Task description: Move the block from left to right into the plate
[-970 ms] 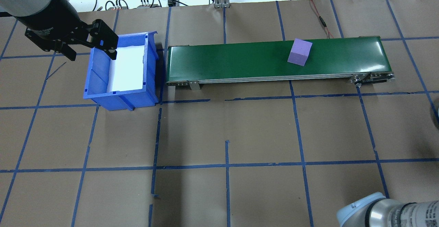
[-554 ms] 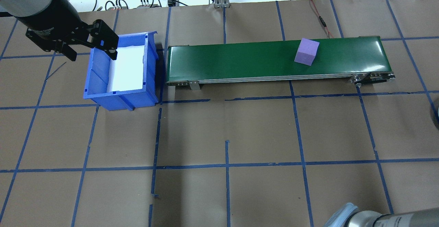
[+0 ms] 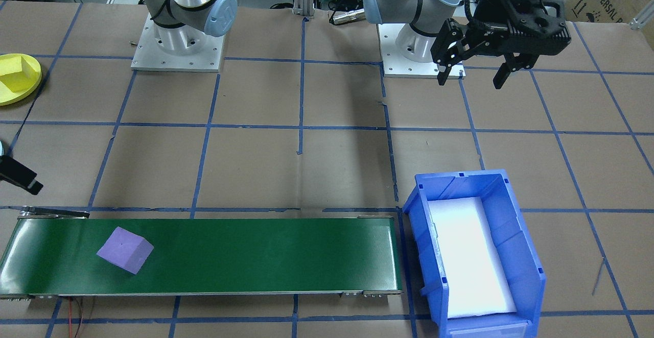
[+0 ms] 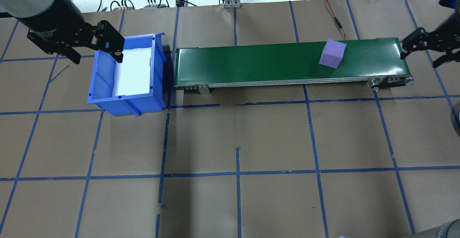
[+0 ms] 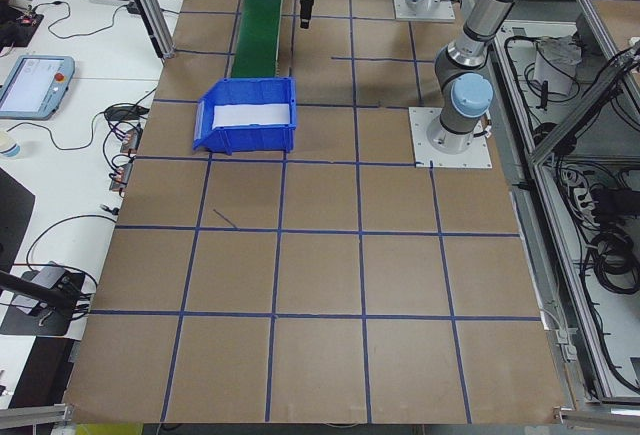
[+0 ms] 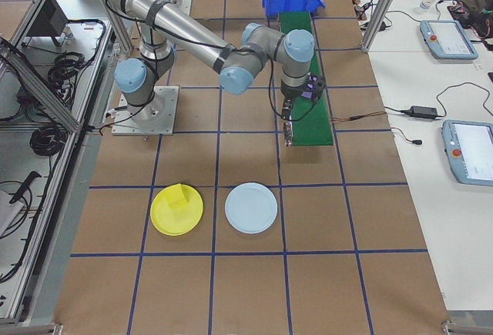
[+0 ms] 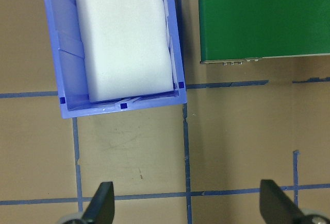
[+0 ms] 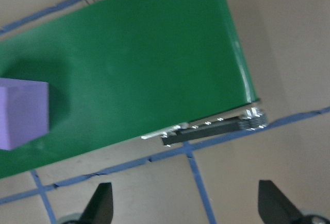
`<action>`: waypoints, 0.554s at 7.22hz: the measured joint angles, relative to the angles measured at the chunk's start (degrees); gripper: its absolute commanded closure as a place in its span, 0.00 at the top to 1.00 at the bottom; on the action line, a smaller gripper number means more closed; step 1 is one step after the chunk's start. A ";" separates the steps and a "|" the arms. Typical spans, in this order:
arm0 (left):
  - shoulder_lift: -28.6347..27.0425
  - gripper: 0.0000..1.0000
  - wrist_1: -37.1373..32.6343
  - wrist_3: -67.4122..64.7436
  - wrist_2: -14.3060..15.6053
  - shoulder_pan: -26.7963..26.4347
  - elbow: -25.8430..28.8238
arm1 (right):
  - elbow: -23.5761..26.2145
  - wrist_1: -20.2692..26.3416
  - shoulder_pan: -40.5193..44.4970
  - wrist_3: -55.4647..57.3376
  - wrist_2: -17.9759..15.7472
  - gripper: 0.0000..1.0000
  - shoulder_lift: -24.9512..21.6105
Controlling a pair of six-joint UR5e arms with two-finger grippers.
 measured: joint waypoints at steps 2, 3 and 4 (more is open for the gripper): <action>0.00 1.00 0.00 0.00 0.00 0.00 0.00 | -3.23 -2.98 3.42 5.85 4.42 1.00 4.31; 0.00 1.00 0.00 0.00 0.00 0.00 0.00 | -3.68 -3.73 4.90 9.37 5.86 1.00 5.10; 0.00 1.00 0.00 0.00 0.00 0.00 0.00 | -3.70 -4.14 5.91 11.43 6.47 1.00 5.63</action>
